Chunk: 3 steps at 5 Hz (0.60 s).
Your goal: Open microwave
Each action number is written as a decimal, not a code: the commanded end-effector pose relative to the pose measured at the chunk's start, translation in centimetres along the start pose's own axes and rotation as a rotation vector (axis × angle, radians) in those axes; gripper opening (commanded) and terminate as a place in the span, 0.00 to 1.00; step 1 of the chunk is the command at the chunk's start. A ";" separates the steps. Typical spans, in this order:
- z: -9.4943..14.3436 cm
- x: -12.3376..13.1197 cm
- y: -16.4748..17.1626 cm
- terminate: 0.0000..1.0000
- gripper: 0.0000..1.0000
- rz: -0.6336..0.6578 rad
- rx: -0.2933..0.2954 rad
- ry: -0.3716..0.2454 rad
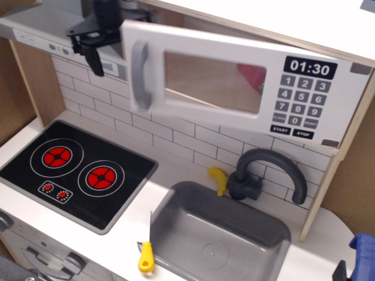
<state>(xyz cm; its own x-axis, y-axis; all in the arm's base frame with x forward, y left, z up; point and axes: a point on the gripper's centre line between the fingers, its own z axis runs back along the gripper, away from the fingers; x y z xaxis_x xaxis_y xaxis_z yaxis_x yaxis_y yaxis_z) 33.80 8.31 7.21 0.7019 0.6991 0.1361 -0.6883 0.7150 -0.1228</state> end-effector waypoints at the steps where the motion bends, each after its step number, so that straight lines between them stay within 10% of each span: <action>1: 2.9 -7.3 -3.3 0.00 1.00 -0.263 -0.047 -0.016; 3: 3.2 -16.0 -4.2 0.00 1.00 -0.478 -0.046 0.123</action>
<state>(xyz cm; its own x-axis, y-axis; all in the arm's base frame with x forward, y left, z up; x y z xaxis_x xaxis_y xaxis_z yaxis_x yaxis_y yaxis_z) 25.35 -6.99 6.59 0.9599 0.2794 0.0224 -0.2763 0.9566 -0.0923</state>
